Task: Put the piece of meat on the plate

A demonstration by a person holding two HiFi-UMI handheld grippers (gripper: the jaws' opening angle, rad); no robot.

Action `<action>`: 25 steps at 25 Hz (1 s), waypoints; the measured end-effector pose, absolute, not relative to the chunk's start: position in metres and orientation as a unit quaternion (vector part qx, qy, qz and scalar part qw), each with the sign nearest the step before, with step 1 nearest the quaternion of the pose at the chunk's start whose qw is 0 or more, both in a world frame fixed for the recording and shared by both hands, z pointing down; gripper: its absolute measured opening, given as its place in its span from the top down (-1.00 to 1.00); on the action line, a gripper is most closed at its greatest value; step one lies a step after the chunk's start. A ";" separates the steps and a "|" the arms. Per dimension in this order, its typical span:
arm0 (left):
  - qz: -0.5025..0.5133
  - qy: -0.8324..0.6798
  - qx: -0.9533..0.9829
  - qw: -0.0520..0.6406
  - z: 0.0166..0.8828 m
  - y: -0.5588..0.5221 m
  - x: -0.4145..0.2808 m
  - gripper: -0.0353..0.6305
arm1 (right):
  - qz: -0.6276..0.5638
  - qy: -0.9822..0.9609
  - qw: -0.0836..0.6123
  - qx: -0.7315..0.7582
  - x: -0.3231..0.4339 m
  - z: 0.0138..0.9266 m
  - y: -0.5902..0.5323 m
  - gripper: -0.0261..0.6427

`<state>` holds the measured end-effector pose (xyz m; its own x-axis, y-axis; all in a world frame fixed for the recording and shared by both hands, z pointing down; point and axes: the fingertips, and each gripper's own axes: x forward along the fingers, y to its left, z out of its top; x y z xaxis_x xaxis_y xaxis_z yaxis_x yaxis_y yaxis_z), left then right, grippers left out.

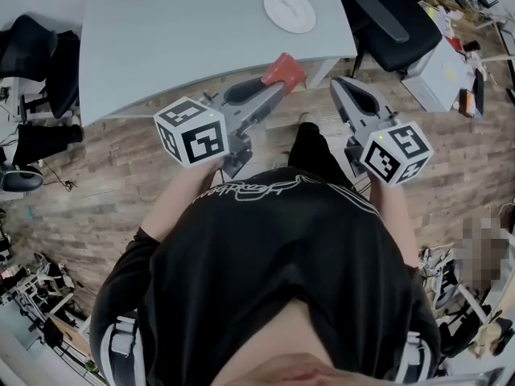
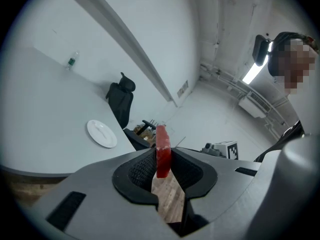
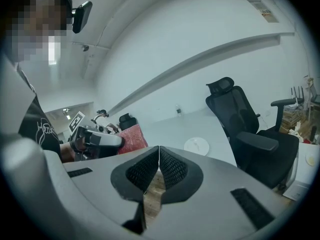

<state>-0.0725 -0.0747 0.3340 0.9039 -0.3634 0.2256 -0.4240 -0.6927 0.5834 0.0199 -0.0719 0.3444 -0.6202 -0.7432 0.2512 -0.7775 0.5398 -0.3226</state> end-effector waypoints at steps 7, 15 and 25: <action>0.056 -0.232 0.914 0.329 0.340 -0.116 -0.058 0.62 | 0.210 -0.884 0.033 0.416 0.034 0.354 -0.123 0.89; 0.050 -0.247 0.909 0.333 0.338 -0.188 -0.040 0.62 | 0.209 -0.888 0.046 0.406 0.055 0.353 -0.200 0.89; 0.045 -0.261 0.894 0.360 0.358 -0.245 -0.027 0.62 | 0.207 -0.888 0.058 0.407 0.071 0.359 -0.261 0.89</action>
